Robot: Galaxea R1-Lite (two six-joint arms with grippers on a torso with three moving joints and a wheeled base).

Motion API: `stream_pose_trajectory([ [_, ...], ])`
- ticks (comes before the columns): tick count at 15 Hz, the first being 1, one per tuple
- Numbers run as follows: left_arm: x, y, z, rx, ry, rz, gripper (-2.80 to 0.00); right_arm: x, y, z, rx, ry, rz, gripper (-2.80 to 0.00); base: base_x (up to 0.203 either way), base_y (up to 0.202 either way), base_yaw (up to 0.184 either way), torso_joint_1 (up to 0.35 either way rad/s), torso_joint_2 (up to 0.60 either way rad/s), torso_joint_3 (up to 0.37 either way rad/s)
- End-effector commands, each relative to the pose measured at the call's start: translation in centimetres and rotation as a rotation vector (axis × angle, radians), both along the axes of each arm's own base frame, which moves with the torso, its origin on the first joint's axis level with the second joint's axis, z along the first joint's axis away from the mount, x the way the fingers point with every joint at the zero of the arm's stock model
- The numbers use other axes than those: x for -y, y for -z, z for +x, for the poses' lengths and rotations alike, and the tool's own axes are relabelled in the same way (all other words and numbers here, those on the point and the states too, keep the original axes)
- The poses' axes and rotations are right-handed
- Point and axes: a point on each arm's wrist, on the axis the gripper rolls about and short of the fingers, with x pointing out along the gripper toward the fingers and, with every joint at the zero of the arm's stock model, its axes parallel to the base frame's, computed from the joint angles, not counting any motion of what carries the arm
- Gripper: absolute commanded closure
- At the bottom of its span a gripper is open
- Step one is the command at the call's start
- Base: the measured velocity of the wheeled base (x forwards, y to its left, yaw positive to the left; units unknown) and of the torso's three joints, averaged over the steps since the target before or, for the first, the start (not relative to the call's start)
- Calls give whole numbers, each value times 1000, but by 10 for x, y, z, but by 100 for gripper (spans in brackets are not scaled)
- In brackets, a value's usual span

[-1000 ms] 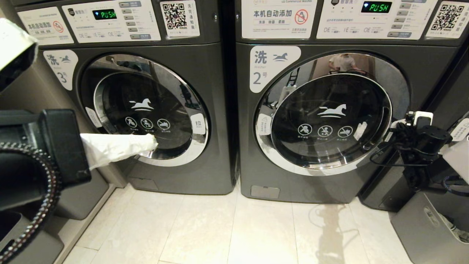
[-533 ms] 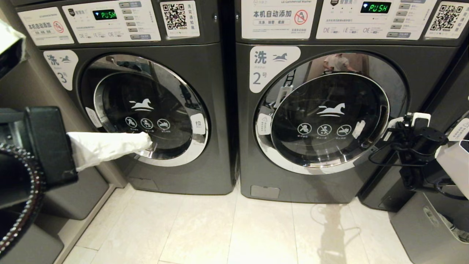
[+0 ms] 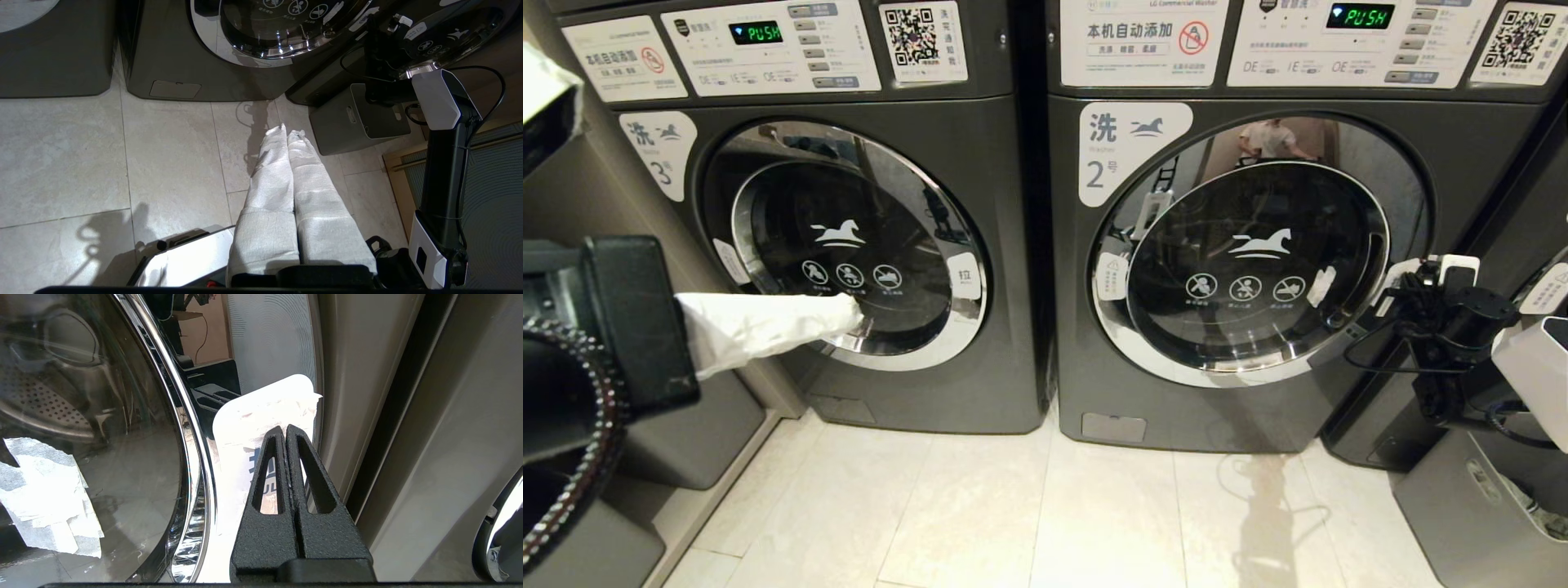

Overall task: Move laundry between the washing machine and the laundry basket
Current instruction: Press the washing machine door tightly with the right hand

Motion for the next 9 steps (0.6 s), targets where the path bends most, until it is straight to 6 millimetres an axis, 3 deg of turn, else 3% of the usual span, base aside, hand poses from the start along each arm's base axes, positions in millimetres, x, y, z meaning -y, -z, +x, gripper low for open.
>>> stream_pose_trajectory([
  [1, 0, 0, 0, -2, -3, -2, 0, 0, -2, 1, 14, -3, -6, 0, 0, 0, 0, 0, 0, 0],
  [9, 1, 1, 1, -4, -3, 1, 0, 1, -7, 11, 52, -20, -26, 0, 0, 0, 0, 0, 0, 0],
])
